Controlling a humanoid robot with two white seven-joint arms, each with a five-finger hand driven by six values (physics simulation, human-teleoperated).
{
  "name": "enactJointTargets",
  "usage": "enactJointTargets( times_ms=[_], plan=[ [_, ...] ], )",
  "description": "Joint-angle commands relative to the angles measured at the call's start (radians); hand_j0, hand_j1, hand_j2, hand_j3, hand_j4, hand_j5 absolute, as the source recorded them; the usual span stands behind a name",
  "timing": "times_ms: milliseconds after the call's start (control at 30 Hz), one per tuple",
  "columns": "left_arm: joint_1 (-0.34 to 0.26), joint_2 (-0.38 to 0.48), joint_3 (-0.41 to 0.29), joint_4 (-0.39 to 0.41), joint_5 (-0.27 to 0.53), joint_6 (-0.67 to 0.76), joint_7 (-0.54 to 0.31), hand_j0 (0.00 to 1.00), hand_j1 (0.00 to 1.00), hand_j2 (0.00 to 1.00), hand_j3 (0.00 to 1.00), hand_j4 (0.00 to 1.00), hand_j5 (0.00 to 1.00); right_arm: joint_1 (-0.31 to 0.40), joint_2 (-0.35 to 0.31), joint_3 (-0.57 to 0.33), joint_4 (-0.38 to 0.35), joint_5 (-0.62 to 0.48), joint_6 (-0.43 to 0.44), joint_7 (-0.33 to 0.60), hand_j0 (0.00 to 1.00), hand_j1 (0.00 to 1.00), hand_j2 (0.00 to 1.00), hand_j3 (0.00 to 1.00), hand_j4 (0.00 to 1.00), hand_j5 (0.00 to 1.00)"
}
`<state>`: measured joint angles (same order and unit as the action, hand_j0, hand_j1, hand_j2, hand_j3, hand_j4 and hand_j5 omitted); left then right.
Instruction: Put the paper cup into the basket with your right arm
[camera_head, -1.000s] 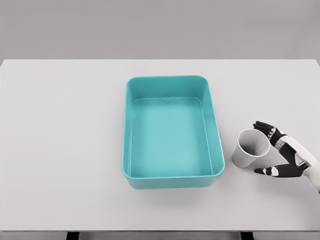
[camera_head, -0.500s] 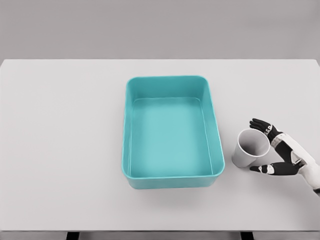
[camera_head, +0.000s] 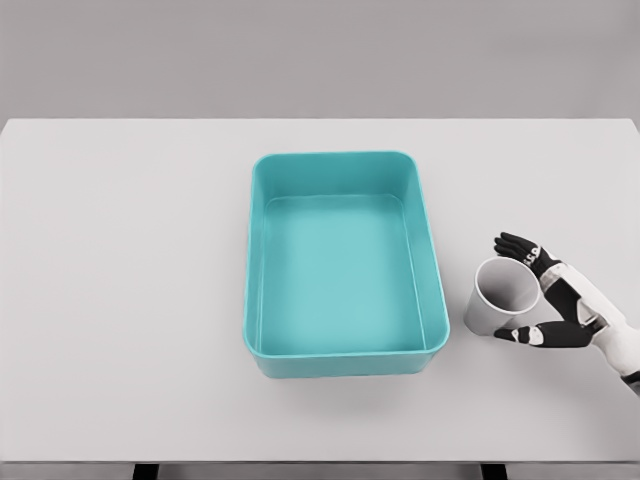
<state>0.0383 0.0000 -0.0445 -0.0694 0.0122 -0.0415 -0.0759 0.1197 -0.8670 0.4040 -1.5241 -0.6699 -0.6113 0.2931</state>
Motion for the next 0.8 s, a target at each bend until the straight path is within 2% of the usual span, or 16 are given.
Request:
enactJointTargets(
  times_ms=[0,533,767],
  plan=[
    [0.000,0.000,0.000,0.000,0.000,0.000,0.001,1.00,1.00,1.00,1.00,1.00,1.00,0.000,0.000,0.001,-0.002,-0.005,0.000,0.000,1.00,1.00,1.00,1.00,1.00,1.00],
    [0.000,0.000,0.000,-0.001,0.000,0.000,0.001,1.00,1.00,1.00,1.00,1.00,1.00,-0.023,0.016,0.018,-0.007,-0.004,0.000,0.000,1.00,1.00,1.00,1.00,1.00,1.00],
    [0.000,0.000,0.000,0.000,0.000,0.000,-0.001,1.00,1.00,1.00,1.00,1.00,1.00,-0.048,0.026,0.038,-0.010,-0.004,0.000,0.000,0.89,0.89,0.89,0.89,0.89,0.89]
  ],
)
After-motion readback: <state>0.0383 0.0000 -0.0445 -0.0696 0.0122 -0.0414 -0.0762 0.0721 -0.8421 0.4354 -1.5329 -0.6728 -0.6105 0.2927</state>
